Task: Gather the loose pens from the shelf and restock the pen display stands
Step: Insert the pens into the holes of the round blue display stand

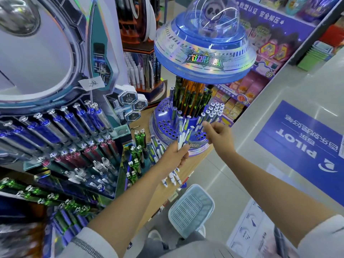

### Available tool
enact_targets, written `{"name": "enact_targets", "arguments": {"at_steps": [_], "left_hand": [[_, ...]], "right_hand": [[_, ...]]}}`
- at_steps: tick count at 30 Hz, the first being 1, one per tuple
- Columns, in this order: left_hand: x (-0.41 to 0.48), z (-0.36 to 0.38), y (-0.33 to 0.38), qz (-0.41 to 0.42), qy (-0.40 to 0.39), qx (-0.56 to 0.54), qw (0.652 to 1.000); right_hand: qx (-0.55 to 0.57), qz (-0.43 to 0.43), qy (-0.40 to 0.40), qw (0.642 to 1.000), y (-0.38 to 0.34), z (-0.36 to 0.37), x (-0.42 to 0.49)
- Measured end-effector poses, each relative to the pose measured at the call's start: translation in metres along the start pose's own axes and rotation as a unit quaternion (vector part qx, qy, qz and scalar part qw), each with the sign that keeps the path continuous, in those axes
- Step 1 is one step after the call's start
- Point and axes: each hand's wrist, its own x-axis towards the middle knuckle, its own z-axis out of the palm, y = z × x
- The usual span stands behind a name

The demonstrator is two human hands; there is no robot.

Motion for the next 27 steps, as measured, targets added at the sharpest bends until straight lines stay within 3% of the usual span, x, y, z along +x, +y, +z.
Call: {"name": "enact_targets", "arguments": {"at_steps": [4, 6, 8, 11, 15, 24, 27], "left_hand": [[-0.001, 0.009, 0.002, 0.018, -0.023, 0.004, 1.000], [-0.002, 0.012, 0.003, 0.024, -0.033, -0.001, 0.999], [-0.003, 0.013, 0.004, 0.016, -0.025, -0.011, 0.999], [-0.002, 0.010, 0.000, 0.008, 0.006, -0.018, 1.000], [0.000, 0.011, 0.000, 0.006, 0.020, -0.002, 1.000], [0.002, 0.007, -0.001, -0.008, -0.001, -0.007, 1.000], [0.003, 0.004, -0.002, -0.011, -0.007, -0.013, 1.000]], "right_hand": [[0.001, 0.005, -0.194, 0.981, -0.003, 0.003, -0.011], [0.003, 0.010, -0.204, 0.979, -0.002, 0.000, -0.012], [0.026, 0.010, -0.159, 0.987, -0.002, -0.008, -0.012], [0.075, 0.005, -0.030, 0.997, 0.000, -0.028, -0.005], [0.058, -0.014, 0.102, 0.993, 0.001, -0.048, 0.005], [-0.097, 0.002, 0.122, 0.988, 0.015, -0.030, 0.019], [-0.088, 0.011, 0.123, 0.988, 0.016, -0.025, 0.022]]}}
